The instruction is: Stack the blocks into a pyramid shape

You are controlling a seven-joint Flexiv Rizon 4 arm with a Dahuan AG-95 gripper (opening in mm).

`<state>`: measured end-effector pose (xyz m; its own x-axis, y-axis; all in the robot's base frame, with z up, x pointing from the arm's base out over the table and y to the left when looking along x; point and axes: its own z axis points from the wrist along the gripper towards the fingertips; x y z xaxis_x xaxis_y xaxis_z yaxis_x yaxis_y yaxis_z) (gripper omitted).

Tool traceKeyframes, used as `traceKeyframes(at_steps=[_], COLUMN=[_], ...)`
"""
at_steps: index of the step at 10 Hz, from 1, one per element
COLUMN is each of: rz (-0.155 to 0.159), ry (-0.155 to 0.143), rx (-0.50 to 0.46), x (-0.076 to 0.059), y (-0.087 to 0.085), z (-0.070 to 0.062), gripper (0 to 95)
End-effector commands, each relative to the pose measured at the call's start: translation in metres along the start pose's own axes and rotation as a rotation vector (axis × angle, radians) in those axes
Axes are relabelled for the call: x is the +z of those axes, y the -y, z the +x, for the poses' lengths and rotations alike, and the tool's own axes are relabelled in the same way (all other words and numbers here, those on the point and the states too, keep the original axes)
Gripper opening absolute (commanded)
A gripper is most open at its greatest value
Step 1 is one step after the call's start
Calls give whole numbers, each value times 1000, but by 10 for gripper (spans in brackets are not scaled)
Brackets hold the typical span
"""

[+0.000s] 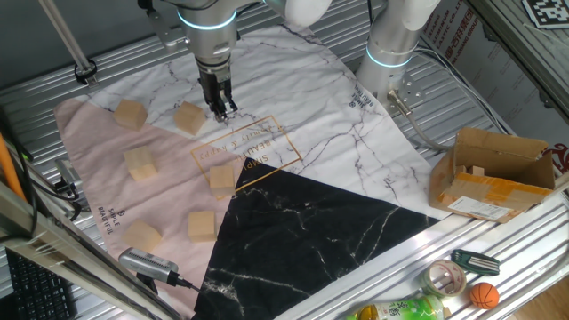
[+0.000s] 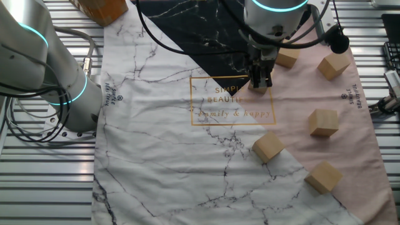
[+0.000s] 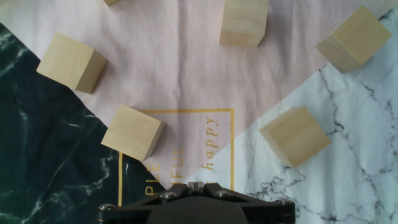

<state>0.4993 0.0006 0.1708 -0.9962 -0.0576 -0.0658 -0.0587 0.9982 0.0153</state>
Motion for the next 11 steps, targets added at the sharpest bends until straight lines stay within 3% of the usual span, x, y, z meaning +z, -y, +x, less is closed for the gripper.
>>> traceKeyframes(at_steps=[1, 5, 7, 9, 11], rz=[2, 10, 11, 17, 18], ry=[-1, 0, -1, -10, -17], rx=[4, 3, -38, -78, -143], x=[0, 1, 14, 18, 25], y=[0, 1, 17, 33, 64], z=[0, 0, -17, -35, -66], gripper=[0, 0, 0, 0, 0])
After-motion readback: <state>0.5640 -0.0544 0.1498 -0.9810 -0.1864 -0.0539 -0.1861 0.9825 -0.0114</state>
